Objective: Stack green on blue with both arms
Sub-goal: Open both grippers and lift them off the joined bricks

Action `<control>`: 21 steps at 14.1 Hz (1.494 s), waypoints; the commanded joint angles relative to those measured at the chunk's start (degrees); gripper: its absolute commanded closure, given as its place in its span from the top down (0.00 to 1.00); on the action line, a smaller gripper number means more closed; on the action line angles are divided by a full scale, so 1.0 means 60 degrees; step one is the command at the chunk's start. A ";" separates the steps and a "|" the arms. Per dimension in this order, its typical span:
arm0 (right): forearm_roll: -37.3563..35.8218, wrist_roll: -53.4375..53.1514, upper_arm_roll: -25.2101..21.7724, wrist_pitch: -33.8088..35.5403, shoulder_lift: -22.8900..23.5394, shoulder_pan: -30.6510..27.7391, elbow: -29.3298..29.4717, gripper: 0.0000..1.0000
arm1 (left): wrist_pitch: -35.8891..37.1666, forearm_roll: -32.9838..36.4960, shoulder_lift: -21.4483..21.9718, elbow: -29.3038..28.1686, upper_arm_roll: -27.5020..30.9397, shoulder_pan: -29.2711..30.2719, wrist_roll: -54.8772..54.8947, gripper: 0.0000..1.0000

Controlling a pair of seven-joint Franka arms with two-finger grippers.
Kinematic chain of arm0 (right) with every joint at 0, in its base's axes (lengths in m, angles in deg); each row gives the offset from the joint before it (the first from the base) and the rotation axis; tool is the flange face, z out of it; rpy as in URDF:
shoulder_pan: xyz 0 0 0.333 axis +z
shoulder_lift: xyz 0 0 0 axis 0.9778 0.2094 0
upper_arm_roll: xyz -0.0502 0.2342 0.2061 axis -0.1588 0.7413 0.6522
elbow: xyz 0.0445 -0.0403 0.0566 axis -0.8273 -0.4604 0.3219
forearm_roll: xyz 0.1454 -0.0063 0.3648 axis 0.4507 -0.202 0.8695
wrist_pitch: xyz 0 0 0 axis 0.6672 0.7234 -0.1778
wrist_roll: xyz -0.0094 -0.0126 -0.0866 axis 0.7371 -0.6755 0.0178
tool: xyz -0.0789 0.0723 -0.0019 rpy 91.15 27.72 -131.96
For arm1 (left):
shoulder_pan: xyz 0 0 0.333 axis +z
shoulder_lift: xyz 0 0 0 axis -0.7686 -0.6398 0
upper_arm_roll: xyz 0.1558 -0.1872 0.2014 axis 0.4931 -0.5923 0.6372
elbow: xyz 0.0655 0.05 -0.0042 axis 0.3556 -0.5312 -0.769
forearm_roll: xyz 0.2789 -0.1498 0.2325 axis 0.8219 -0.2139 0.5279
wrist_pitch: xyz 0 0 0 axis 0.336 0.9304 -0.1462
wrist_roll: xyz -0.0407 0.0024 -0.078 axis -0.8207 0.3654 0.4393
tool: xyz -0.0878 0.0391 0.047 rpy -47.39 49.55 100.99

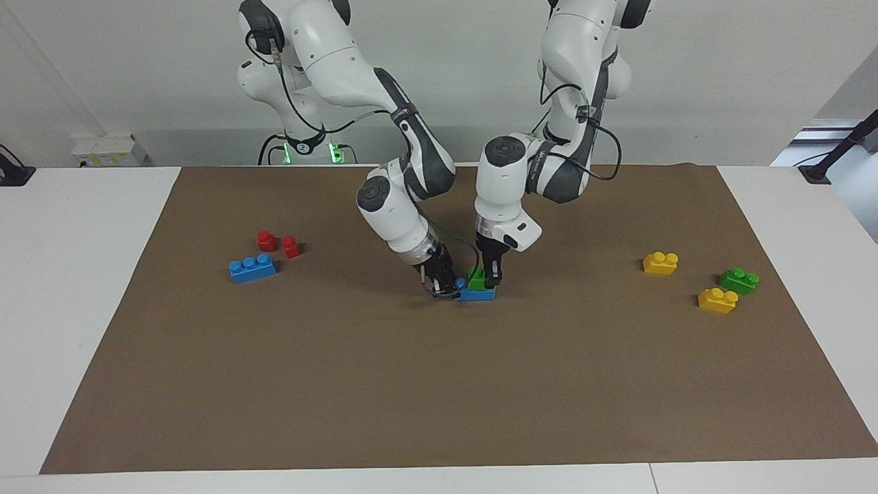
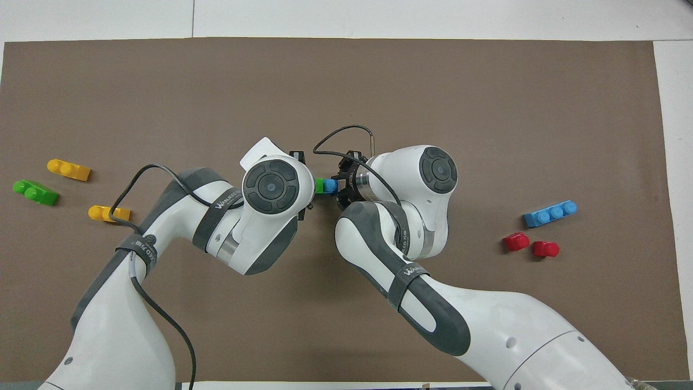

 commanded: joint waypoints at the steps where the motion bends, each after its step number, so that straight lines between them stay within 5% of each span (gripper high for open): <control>1: 0.0208 0.0170 -0.0015 -0.0268 -0.0087 0.0032 -0.0265 0.00 | -0.0118 0.0310 -0.0130 -0.0071 0.0021 -0.0015 -0.0246 0.00; 2: 0.0208 0.0170 -0.0001 -0.0268 -0.0087 0.0032 -0.0265 0.00 | -0.0147 0.0514 -0.0130 -0.0071 0.0006 -0.0015 -0.0217 0.00; 3: 0.0208 0.0170 -0.0015 -0.0268 -0.0087 0.0032 -0.0265 0.00 | -0.0162 0.0675 -0.0130 -0.0056 0.0006 -0.0015 -0.0188 0.99; 4: 0.0208 0.0170 -0.0015 -0.0254 -0.0087 0.0032 -0.0265 0.02 | -0.0148 0.0706 -0.0130 -0.0056 0.0006 -0.0015 -0.0144 1.00; 5: 0.0208 0.0170 -0.0015 -0.0239 -0.0087 0.0018 -0.0265 0.31 | -0.0148 0.0706 -0.0130 -0.0027 -0.0008 -0.0015 -0.0144 1.00; 6: 0.0208 0.0185 -0.0015 -0.0196 -0.0087 -0.0011 -0.0250 0.71 | -0.0133 0.0706 -0.0087 -0.0027 -0.0008 -0.0015 -0.0129 1.00; 8: 0.0208 0.0185 -0.0015 -0.0122 -0.0087 -0.0055 -0.0192 1.00 | -0.0075 0.0706 0.0001 0.0016 0.0006 0.0029 -0.0056 1.00; 15: 0.0032 0.1573 -0.0044 0.1897 -0.0291 -0.1810 0.0511 1.00 | 0.0540 0.0706 0.0763 0.0250 0.0021 0.1053 0.1376 1.00; 18: -0.0143 0.3503 -0.0059 0.3067 -0.0919 -0.2967 0.0511 1.00 | 0.0629 0.0706 0.0822 0.0427 0.0035 0.1682 0.2912 1.00; 21: -0.1632 0.6138 -0.0059 0.4488 -0.1754 -0.4138 0.0642 1.00 | 0.0614 0.0706 0.0822 0.0515 0.0050 0.2458 0.4888 1.00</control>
